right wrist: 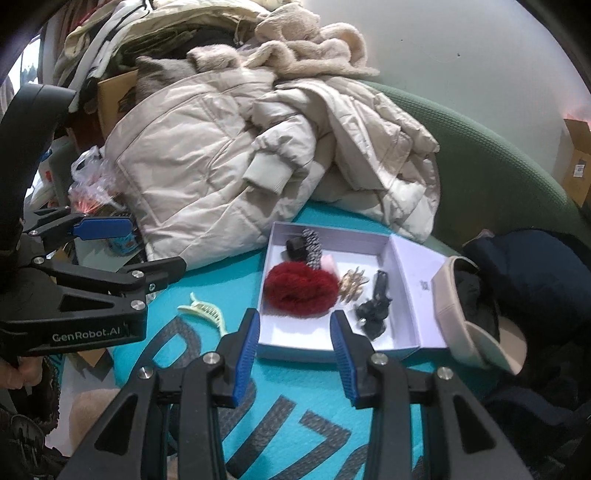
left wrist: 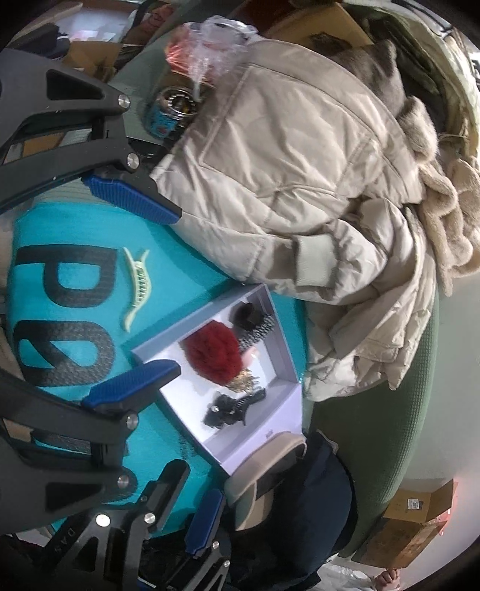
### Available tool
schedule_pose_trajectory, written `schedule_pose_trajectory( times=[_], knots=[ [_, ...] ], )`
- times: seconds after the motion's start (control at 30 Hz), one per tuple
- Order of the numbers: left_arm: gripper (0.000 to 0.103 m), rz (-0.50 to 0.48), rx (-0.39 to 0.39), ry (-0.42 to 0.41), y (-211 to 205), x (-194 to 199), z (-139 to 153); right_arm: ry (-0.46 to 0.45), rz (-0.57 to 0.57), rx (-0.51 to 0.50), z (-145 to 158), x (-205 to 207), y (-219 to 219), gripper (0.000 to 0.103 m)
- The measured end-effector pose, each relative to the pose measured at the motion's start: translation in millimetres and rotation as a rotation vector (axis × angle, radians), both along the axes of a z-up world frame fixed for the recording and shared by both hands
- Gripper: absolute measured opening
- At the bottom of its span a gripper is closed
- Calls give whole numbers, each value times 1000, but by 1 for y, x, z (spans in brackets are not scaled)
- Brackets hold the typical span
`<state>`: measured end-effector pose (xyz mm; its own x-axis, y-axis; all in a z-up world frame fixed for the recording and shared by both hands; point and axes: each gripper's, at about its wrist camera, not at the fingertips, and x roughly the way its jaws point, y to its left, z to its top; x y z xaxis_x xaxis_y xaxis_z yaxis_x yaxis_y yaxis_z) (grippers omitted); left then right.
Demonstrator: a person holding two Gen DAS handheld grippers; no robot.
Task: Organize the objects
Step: 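Open both grippers and withdraw them from the box toward the yellow claw clip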
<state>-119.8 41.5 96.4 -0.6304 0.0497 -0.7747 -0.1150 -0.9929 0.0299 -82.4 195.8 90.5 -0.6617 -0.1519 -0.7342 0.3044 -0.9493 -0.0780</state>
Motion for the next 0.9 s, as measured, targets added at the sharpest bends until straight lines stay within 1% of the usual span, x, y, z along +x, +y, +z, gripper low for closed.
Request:
schedule_pose_trajectory(
  times=[0.3, 0.47, 0.7, 0.9],
  knots=[
    [75, 22, -4, -39, -22, 22, -32, -47, 46, -23, -32, 14, -19, 39],
    [75, 26, -1, -58, -32, 31, -51, -78, 67, -44, -50, 16, -24, 39],
    [75, 0, 13, -84, -36, 37, -79, -126, 89, -58, -75, 12, -28, 39],
    [75, -23, 28, -122, -33, 32, -104, -165, 102, -63, -97, 6, -33, 39]
  ],
)
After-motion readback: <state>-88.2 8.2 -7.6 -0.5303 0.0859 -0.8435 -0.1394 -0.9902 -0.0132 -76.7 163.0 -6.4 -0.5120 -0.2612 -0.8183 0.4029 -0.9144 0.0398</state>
